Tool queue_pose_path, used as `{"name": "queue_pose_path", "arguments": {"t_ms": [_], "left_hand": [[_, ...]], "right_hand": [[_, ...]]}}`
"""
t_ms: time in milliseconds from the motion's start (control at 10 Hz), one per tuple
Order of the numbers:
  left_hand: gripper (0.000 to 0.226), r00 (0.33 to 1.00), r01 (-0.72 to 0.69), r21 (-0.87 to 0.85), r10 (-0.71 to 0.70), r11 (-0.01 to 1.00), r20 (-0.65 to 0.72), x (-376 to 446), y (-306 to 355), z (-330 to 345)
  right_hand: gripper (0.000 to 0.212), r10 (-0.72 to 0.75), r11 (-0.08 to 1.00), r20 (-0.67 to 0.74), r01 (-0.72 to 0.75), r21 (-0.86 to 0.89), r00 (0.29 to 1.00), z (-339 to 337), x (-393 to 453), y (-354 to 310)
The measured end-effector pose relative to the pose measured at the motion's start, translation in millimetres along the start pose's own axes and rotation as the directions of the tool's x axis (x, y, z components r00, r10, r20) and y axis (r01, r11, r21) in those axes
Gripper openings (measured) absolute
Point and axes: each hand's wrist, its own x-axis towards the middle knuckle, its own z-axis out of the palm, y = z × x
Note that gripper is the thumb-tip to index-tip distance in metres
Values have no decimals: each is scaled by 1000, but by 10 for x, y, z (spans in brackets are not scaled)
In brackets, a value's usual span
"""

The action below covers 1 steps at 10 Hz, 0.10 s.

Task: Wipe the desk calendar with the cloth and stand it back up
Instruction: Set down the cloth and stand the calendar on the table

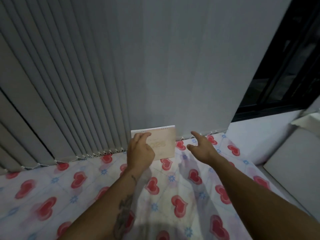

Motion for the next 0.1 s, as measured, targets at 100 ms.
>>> {"name": "queue_pose_path", "arguments": {"t_ms": [100], "left_hand": [[50, 991, -85, 206, 62, 975, 118, -182, 160, -141]], "right_hand": [[65, -20, 999, 9, 20, -38, 1000, -293, -295, -30]]}}
